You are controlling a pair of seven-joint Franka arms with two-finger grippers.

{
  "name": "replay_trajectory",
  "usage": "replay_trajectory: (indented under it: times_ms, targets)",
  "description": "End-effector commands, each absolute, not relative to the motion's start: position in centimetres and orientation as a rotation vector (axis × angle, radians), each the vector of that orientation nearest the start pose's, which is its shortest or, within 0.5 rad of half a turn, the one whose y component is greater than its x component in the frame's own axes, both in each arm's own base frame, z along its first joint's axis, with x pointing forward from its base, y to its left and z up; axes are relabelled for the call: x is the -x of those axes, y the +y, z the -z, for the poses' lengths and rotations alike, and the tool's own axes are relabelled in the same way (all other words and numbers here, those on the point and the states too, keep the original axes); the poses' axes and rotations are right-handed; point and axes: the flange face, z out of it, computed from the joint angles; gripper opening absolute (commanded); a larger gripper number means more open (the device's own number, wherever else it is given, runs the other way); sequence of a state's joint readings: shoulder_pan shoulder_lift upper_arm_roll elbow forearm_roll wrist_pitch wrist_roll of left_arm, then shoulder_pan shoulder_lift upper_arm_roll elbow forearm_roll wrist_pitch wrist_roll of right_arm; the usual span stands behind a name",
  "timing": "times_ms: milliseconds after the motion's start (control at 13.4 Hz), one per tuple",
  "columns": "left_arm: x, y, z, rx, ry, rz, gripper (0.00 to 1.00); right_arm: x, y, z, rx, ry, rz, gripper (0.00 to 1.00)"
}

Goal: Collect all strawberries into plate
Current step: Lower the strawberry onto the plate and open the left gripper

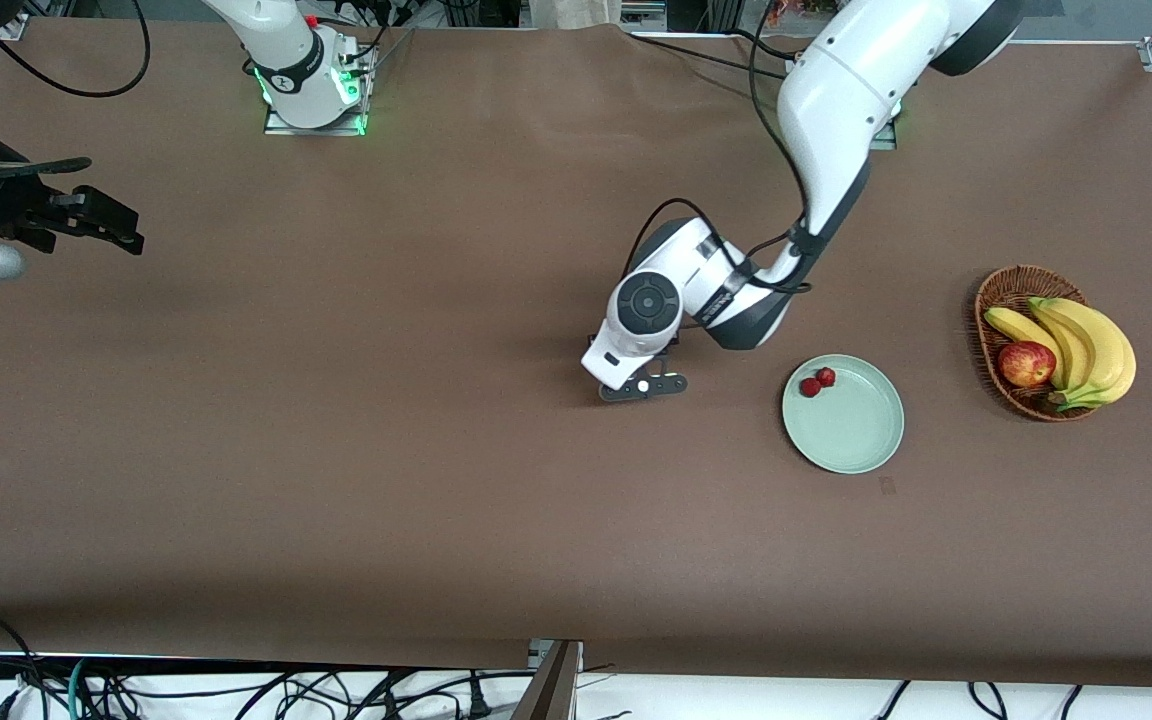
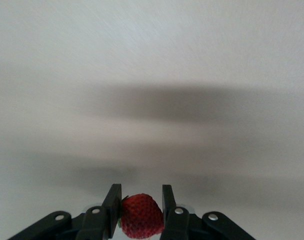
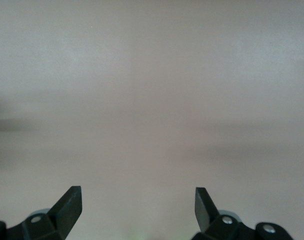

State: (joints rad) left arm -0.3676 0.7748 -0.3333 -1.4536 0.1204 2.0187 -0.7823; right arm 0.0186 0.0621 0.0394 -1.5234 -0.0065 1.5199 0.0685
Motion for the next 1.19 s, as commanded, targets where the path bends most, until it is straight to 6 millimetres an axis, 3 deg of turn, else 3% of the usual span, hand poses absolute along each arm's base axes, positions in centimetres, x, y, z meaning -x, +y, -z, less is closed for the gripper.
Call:
replay_trajectory:
  times_ms: [0, 149, 373, 522, 671, 745, 820, 894, 1118]
  targets:
    - [-59.5, -34.5, -28.6, 3.092, 0.041, -0.359, 0.0, -56.7, 3.0, -60.4, 3.154, -0.004, -0.117, 1.0]
    - [-61.3, -28.7, -30.0, 3.086, 0.178, -0.467, 0.0, -56.7, 2.8, -60.4, 3.16, -0.004, -0.115, 1.0]
    - [-64.2, -17.7, -29.2, 3.138, 0.314, -0.6, 0.0, -56.8, 2.7, -60.4, 3.157, 0.0, -0.115, 1.0]
    - [-65.2, -13.7, -28.4, 3.147, 0.314, -0.601, 0.0, -56.8, 2.7, -60.4, 3.154, 0.0, -0.115, 1.0]
    - [-65.9, -12.3, -27.0, 3.133, 0.323, -0.586, 0.03, -56.8, 2.7, -60.4, 3.156, 0.0, -0.115, 1.0]
    - [-66.2, -12.1, -27.0, 3.127, 0.367, -0.551, 0.47, -56.8, 2.9, -60.4, 3.156, -0.004, -0.115, 1.0]
    - [-66.5, -11.5, -26.9, 3.149, 0.355, -0.529, 0.99, -56.8, 2.9, -60.3, 3.156, -0.005, -0.117, 1.0]
    - [-66.8, -10.3, -26.9, 3.159, 0.335, -0.523, 1.0, -56.9, 2.9, -60.0, 3.155, -0.005, -0.125, 1.0]
    - [-67.1, -9.7, -27.5, 3.163, 0.351, -0.502, 1.0, -56.9, 2.9, -60.0, 3.155, -0.005, -0.125, 1.0]
